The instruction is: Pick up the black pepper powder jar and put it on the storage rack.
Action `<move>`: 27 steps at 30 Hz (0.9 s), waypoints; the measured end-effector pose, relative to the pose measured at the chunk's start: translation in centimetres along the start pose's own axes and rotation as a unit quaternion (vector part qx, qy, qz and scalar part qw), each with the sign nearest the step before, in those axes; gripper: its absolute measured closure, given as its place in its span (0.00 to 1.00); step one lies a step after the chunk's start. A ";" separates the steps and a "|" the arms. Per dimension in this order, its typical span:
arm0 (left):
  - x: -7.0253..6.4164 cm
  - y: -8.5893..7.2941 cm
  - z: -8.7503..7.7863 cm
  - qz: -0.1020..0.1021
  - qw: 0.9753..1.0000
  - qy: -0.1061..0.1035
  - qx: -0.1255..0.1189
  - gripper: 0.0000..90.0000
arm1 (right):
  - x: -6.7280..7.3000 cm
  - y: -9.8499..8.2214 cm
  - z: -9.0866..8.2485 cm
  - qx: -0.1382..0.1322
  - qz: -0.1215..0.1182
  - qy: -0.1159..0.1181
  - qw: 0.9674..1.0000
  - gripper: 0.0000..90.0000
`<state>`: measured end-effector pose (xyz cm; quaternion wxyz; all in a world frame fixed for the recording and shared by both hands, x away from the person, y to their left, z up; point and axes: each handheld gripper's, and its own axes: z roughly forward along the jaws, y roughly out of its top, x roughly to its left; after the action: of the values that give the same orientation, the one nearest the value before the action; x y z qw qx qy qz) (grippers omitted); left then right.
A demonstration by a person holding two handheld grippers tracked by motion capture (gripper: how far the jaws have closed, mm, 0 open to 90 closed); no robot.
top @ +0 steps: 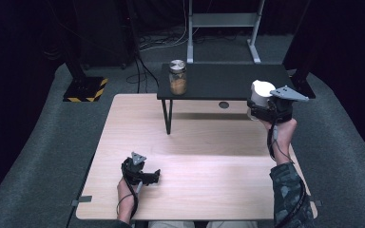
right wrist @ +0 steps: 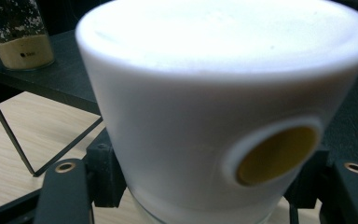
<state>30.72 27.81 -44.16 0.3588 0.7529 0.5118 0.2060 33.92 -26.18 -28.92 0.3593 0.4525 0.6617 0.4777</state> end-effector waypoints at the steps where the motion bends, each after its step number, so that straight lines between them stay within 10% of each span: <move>1: 0.0 0.0 0.0 0.000 1.000 0.000 0.000 0.00 | 0.0 0.0 0.0 0.000 0.000 0.000 1.000 0.33; 27: -0.2 0.1 0.0 0.004 1.000 0.004 0.002 0.00 | 0.1 3.9 0.8 -0.005 -0.022 0.011 1.000 0.33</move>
<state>30.71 27.61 -44.11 0.3544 0.7550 0.5104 0.2092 35.63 -25.29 -25.47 0.3652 0.4307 0.6730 0.4777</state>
